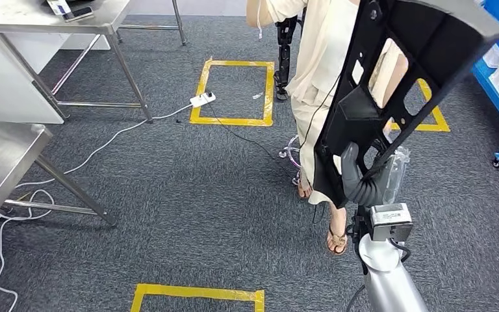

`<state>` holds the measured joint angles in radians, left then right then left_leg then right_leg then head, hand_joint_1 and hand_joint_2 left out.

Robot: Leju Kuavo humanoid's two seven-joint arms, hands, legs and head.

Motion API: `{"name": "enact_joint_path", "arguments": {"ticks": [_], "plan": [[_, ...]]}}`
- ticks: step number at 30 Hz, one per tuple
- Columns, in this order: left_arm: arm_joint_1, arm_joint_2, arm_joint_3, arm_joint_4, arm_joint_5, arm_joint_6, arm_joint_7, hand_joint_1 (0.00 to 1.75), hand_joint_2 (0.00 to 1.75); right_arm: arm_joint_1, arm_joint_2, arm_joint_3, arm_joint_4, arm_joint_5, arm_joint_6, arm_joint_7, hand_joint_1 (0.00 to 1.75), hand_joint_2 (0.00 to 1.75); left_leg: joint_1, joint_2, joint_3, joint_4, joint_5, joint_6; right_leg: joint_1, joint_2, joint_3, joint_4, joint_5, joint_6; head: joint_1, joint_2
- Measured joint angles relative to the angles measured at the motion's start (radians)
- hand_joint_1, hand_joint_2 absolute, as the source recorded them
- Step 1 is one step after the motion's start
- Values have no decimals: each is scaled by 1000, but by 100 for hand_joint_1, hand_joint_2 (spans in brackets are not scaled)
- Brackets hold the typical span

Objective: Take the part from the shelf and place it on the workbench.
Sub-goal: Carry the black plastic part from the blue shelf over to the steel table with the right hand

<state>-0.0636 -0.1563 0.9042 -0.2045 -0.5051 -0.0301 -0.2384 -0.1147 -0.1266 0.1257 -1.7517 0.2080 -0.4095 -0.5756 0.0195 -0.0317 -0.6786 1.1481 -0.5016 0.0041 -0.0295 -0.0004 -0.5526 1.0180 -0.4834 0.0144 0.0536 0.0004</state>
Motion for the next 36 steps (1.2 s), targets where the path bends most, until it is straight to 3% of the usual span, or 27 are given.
{"name": "enact_joint_path", "arguments": {"ticks": [2,3,4,6,8,10,12,14,16,18,19,20,22,23,25,27,29,31,33,34,35,36], "plan": [[-2,-1,0,0,-1,0,0,0,175,1,0,0,0,0,0,0,175,175,0,21,-63,132,-56,1,10,-23,-1,0,-2,-7,-1,0],[-2,-1,-1,0,-2,-1,0,0,175,1,0,0,0,1,-1,0,175,175,0,23,-77,163,-62,3,15,-35,0,0,-3,-9,-1,0],[-1,-1,-1,0,-4,-1,1,0,175,1,0,0,0,3,-5,1,175,175,-1,24,-71,155,-50,7,18,-46,0,0,-5,-10,-1,0],[-1,-1,-2,0,-11,0,3,0,175,2,1,0,-2,20,-16,7,175,175,-7,42,-5,37,9,21,24,-67,5,0,-7,-13,-1,0],[-4,1,-3,0,-16,0,8,0,175,6,2,0,-8,49,-25,21,175,175,-20,76,59,-79,44,35,31,-86,8,1,-12,-12,0,0],[-6,1,-3,0,-16,2,14,0,175,10,2,1,-12,66,-28,34,175,175,-31,83,73,-112,46,39,34,-103,10,1,-14,-7,0,0],[-4,0,-2,0,-13,8,21,0,175,8,3,4,-13,70,-27,40,175,175,-30,62,78,-125,53,45,33,-112,13,1,-19,0,0,0],[-5,-2,-2,0,-10,12,24,0,175,7,3,6,-13,67,-23,41,175,175,-22,42,89,-144,66,55,32,-74,-4,45,-46,3,0,0],[-8,-3,-1,0,-8,14,26,0,175,8,2,7,-11,64,-20,39,175,175,-17,22,92,-151,73,61,24,-22,-59,162,-97,1,2,0],[-8,-3,-1,0,-8,14,26,0,175,12,1,9,-5,66,-19,38,175,175,-17,-3,90,-150,74,61,17,-7,-112,264,-125,8,4,0],[-7,-4,-1,0,-8,13,26,0,175,13,1,10,-3,69,-19,38,175,175,-16,-16,90,-149,75,60,14,-5,-116,265,-117,18,4,0],[-6,-5,-1,0,-10,13,26,0,175,14,1,10,-1,72,-19,37,175,175,-15,-29,91,-148,75,58,10,-3,-100,226,-93,30,4,0],[-6,-5,0,0,-15,12,26,0,175,13,1,10,0,76,-19,36,175,175,-13,-54,89,-140,72,48,0,21,-40,88,-33,51,4,0],[-7,-4,0,0,-17,12,26,0,175,12,0,10,1,78,-19,36,175,175,-13,-65,85,-135,70,41,-2,34,-16,36,-14,52,4,0],[-5,-3,0,0,-20,12,26,0,175,10,0,12,4,79,-16,36,175,175,-15,-79,76,-130,70,26,2,43,-3,5,-4,38,4,0],[-2,-1,0,0,-21,12,26,0,175,3,0,13,9,77,-9,36,175,175,-12,-84,68,-128,73,16,1,27,-4,3,2,22,3,0],[-1,1,1,0,-22,12,26,0,175,-8,1,15,14,73,-3,36,175,175,-11,-47,49,-91,47,8,-1,9,-4,1,5,6,0,0],[-4,1,1,0,-23,13,26,0,175,-16,0,16,20,71,2,36,175,175,-11,4,-5,24,-17,2,4,-12,-5,1,5,-7,-5,0],[-5,1,2,0,-23,14,26,0,175,-24,0,18,28,67,7,35,175,175,-9,21,-64,145,-66,-1,11,-36,-7,1,4,-12,-5,0],[-5,1,2,0,-22,15,26,0,175,-29,0,19,32,64,9,35,175,175,-9,23,-73,164,-66,0,14,-47,-7,1,3,-12,-5,0],[-4,1,2,0,-22,16,26,0,175,-36,0,21,37,61,11,35,175,175,-9,26,-60,140,-46,3,16,-58,-7,1,3,-12,-5,0],[-4,1,3,0,-21,17,26,0,175,-43,0,23,42,58,13,35,175,175,-10,34,-27,81,-15,8,17,-68,-6,1,2,-13,-5,0]]}}
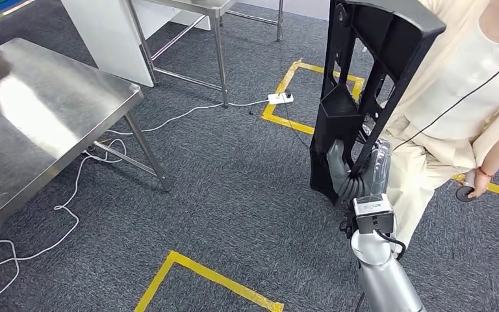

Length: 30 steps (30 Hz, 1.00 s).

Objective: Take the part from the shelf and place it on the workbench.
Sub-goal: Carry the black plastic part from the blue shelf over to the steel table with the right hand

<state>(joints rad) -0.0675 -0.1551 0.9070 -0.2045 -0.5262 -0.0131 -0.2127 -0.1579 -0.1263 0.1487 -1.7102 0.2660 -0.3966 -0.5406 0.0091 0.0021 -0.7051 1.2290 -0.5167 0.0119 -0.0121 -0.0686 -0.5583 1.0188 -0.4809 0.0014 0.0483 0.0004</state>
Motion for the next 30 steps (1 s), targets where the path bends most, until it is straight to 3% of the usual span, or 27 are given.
{"name": "enact_joint_path", "arguments": {"ticks": [2,3,4,6,7,8,11,13,14,16,17,19,21,22,24,25,27,28,29,30], "plan": [[-2,2,1,0,2,1,-1,0,175,-13,0,3,5,-5,1,-4,175,175,-8,38,76,-138,50,15,5,-19,2,0,-2,1,0,0],[-3,2,1,0,2,1,-2,0,175,-18,-1,4,7,-8,1,-6,175,175,-14,51,97,-180,61,21,8,-28,2,0,-3,3,1,0],[-4,3,2,0,2,2,-2,0,175,-21,-1,5,8,-10,1,-9,175,175,-19,57,104,-197,62,26,9,-36,3,0,-4,6,1,0],[-2,2,4,0,2,2,-3,0,175,-25,-1,7,9,-13,1,-11,175,175,-21,36,104,-207,69,36,13,-52,4,-3,-5,14,1,0],[-1,2,5,0,2,3,-3,0,175,-27,-2,9,9,-14,1,-12,175,175,-18,26,110,-216,75,41,13,-47,5,1,-9,18,1,0],[-1,1,6,0,2,3,-3,0,175,-29,-3,10,10,-14,1,-12,175,175,-14,17,116,-227,82,48,13,-27,-1,19,-21,19,1,0],[-4,0,9,0,3,4,-4,0,175,-30,-9,11,13,-14,0,-14,175,175,-7,-16,122,-239,92,58,5,53,-80,190,-96,15,5,0],[-3,-1,9,0,3,4,-4,0,175,-27,-11,12,17,-14,0,-13,175,175,-6,-43,121,-239,93,57,0,64,-124,271,-116,24,7,0],[-3,-2,10,0,3,4,-4,0,175,-27,-11,12,18,-14,0,-13,175,175,-6,-57,121,-238,94,55,-2,65,-118,253,-101,34,7,0],[-2,-4,10,0,3,4,-4,0,175,-27,-12,12,19,-14,0,-13,175,175,-4,-84,120,-233,92,49,-12,82,-56,116,-40,56,8,0],[-2,-4,10,0,3,4,-4,0,175,-27,-12,12,20,-14,0,-13,175,175,-4,-96,117,-228,90,44,-15,96,-24,49,-14,60,8,0],[-2,-3,10,0,3,4,-4,0,175,-27,-12,14,21,-14,0,-13,175,175,-5,-114,109,-221,88,31,-15,112,3,-13,6,54,7,0],[2,-2,10,0,3,4,-4,0,175,-28,-12,15,22,-14,0,-13,175,175,-5,-124,101,-221,91,20,-13,99,2,-12,8,38,6,0],[3,-2,11,0,3,4,-4,0,175,-28,-12,15,22,-14,-1,-13,175,175,-4,-114,97,-216,87,16,-15,91,2,-13,10,32,5,0],[3,-1,12,0,3,4,-4,0,175,-28,-11,16,22,-14,-1,-13,175,175,-4,-64,70,-160,52,7,-19,72,4,-16,12,15,2,0],[2,-1,12,0,3,4,-4,0,175,-28,-11,16,22,-14,-1,-13,175,175,-3,-35,41,-101,19,3,-17,62,5,-16,11,9,0,0],[1,-2,14,0,4,4,-4,0,175,-27,-12,16,22,-13,0,-13,175,175,1,-13,-28,36,-40,-4,-12,40,5,-16,7,3,-1,0],[1,-2,14,0,4,4,-4,0,175,-26,-12,16,22,-12,1,-13,175,175,2,-11,-49,75,-47,-5,-10,28,6,-16,6,2,-1,0],[1,-2,15,0,4,4,-4,0,175,-27,-13,16,23,-11,2,-13,175,175,3,-8,-51,74,-35,-5,-9,17,7,-16,5,1,-2,0],[1,-2,17,0,5,4,-5,0,175,-28,-14,16,23,-11,4,-13,175,175,2,-4,-32,34,-7,-3,-9,7,9,-16,3,0,-1,0]]}}
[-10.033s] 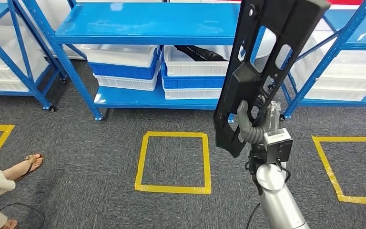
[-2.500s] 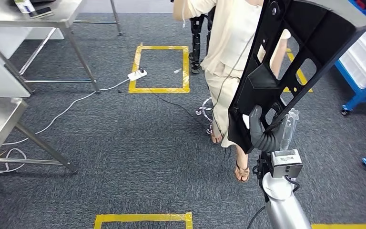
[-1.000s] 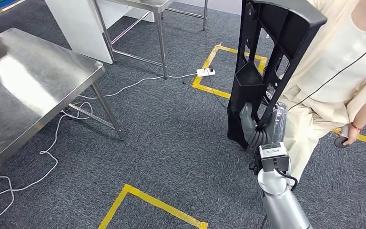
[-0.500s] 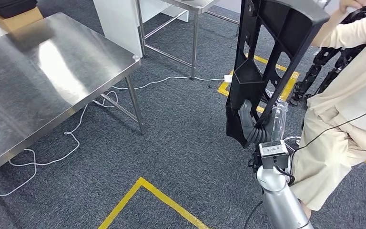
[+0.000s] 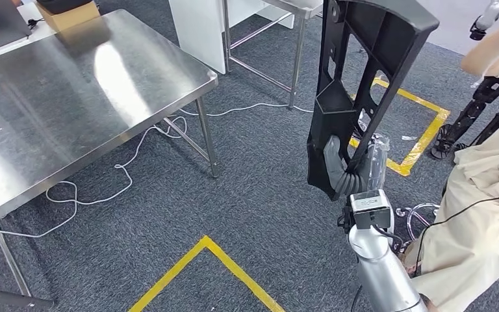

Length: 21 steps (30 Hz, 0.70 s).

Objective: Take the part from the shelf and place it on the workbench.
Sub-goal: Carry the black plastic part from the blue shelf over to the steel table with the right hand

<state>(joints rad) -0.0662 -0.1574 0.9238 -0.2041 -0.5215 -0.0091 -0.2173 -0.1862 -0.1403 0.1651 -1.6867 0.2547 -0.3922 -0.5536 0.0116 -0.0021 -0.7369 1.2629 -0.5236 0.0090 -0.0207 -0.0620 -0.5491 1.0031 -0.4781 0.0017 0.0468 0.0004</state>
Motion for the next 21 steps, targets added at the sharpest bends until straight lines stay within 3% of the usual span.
{"name": "enact_joint_path", "arguments": {"ticks": [2,3,5,7,9,11,13,14,15,17,18,20,21], "plan": [[-1,1,3,0,0,0,-1,0,175,-4,-3,0,1,-2,3,0,175,175,-5,40,74,-142,63,10,4,-19,7,0,-6,3,0,0],[-2,1,5,0,-1,0,-1,0,175,-7,-4,1,2,-4,4,0,175,175,-10,59,103,-197,81,16,8,-27,10,0,-9,7,1,0],[-4,2,6,0,-2,0,-3,0,175,-10,-8,1,1,-7,4,0,175,175,-19,74,122,-238,86,24,16,-46,13,-1,-15,16,2,0],[-3,1,7,0,-3,0,-4,0,175,-11,-10,2,1,-7,2,1,175,175,-18,48,123,-245,90,33,19,-59,16,0,-20,25,4,0],[-3,0,7,0,-4,1,-5,0,175,-11,-12,4,0,-7,-2,0,175,175,-12,26,132,-258,98,46,18,-22,1,43,-46,28,5,0],[-5,-1,8,0,-5,1,-6,0,175,-9,-17,4,-1,-7,-5,1,175,175,-9,2,135,-263,102,54,12,34,-56,161,-99,22,8,0],[-6,-3,8,0,-4,1,-6,0,175,-7,-19,5,-1,-6,-5,5,175,175,-9,-26,135,-263,102,56,8,54,-121,277,-134,24,11,0],[-5,-4,8,0,-4,0,-6,0,175,-7,-20,6,-1,-4,-5,7,175,175,-8,-40,136,-262,102,55,7,56,-133,289,-130,31,11,0],[-4,-5,8,0,-4,0,-6,0,175,-7,-20,6,-1,-3,-5,9,175,175,-8,-55,137,-261,102,55,5,58,-124,261,-108,42,11,0],[-4,-7,8,0,-5,0,-6,0,175,-9,-20,8,-1,-2,-5,13,175,175,-6,-82,137,-256,99,49,-5,82,-67,124,-44,64,12,0],[-4,-8,8,0,-5,0,-6,0,175,-10,-20,8,-1,-2,-5,15,175,175,-7,-94,135,-251,96,44,-8,96,-40,64,-18,66,12,0],[-3,-7,8,0,-7,0,-6,0,175,-11,-20,10,-2,1,-5,18,175,175,-9,-111,127,-245,94,33,-9,113,-18,13,1,54,11,0],[-1,-7,8,0,-9,0,-6,0,175,-11,-20,11,-2,4,-6,19,175,175,-9,-118,123,-244,95,28,-5,104,-16,13,3,44,10,0]]}}
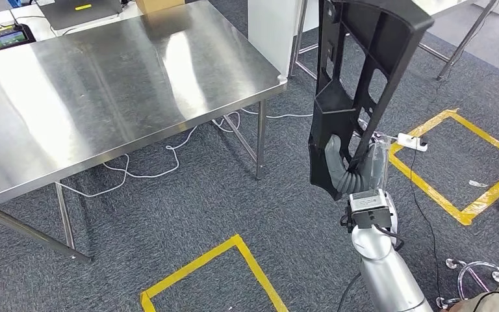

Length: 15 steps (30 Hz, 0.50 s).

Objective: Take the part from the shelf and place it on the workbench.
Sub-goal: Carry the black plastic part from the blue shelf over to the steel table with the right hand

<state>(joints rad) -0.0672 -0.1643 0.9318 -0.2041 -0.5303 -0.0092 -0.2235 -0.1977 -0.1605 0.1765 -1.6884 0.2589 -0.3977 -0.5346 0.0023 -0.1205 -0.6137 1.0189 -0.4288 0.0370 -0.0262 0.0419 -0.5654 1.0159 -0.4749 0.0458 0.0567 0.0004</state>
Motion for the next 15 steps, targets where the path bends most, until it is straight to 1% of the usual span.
{"name": "enact_joint_path", "arguments": {"ticks": [1,2,3,4,5,6,7,8,9,10,11,12,13,14,15], "plan": [[2,1,0,0,-2,0,0,0,175,-1,0,1,0,5,-1,1,175,175,2,-3,-3,0,0,-4,-1,-8,0,0,2,-7,-1,0],[3,2,0,0,-4,-1,0,0,175,-4,0,2,0,11,-3,4,175,175,2,11,-7,8,-5,-9,-3,-16,1,-1,3,-15,-2,0],[4,3,0,0,-5,-1,0,0,175,-6,0,3,0,17,-5,6,175,175,2,35,-18,33,-21,-14,-4,-26,2,-2,4,-23,-5,0],[3,4,0,0,-6,-2,0,0,175,-9,0,3,0,22,-7,8,175,175,3,65,-39,79,-48,-19,-5,-36,4,-3,4,-31,-7,0],[1,3,0,0,-7,-4,0,0,175,-10,-1,3,0,28,-11,9,175,175,3,93,-69,141,-82,-23,-2,-46,4,-3,2,-37,-10,0],[0,3,0,0,-9,-5,-1,0,175,-10,-2,3,1,33,-16,7,175,175,6,107,-104,211,-113,-26,0,-55,5,-3,1,-41,-11,0],[-1,3,0,0,-10,-7,-1,0,175,-9,-3,4,2,36,-21,5,175,175,7,112,-133,266,-132,-28,3,-63,5,-3,-1,-43,-11,0],[0,3,1,0,-11,-8,-2,0,175,-10,-4,4,3,36,-27,2,175,175,8,113,-145,289,-132,-29,5,-70,5,-3,-2,-44,-11,0],[0,3,1,0,-11,-10,-4,0,175,-10,-5,5,3,31,-31,-1,175,175,9,114,-139,274,-114,-27,6,-76,6,-3,-3,-45,-11,0],[0,3,1,0,-10,-11,-5,0,175,-11,-6,6,4,23,-32,-1,175,175,8,116,-112,221,-82,-22,7,-81,8,-3,-4,-45,-11,0],[0,3,2,0,-8,-11,-7,0,175,-12,-6,6,5,14,-33,-1,175,175,7,120,-73,146,-49,-15,8,-84,10,-3,-5,-44,-11,0],[0,4,3,0,-6,-12,-9,0,175,-14,-8,6,6,5,-32,0,175,175,4,126,-39,81,-26,-8,12,-86,10,-3,-6,-42,-11,0],[-1,5,4,0,-5,-13,-11,0,175,-15,-10,7,8,-3,-31,0,175,175,1,130,-14,34,-12,-2,15,-88,10,-2,-8,-39,-11,0],[-2,5,5,0,-3,-14,-13,0,175,-16,-13,7,10,-10,-29,0,175,175,-2,133,-2,10,-9,-4,21,-89,9,-1,-10,-38,-10,0],[-2,4,7,0,-2,-15,-14,0,175,-16,-16,8,12,-15,-27,-1,175,175,-5,134,0,6,-9,-8,25,-89,7,0,-12,-36,-9,0]]}}
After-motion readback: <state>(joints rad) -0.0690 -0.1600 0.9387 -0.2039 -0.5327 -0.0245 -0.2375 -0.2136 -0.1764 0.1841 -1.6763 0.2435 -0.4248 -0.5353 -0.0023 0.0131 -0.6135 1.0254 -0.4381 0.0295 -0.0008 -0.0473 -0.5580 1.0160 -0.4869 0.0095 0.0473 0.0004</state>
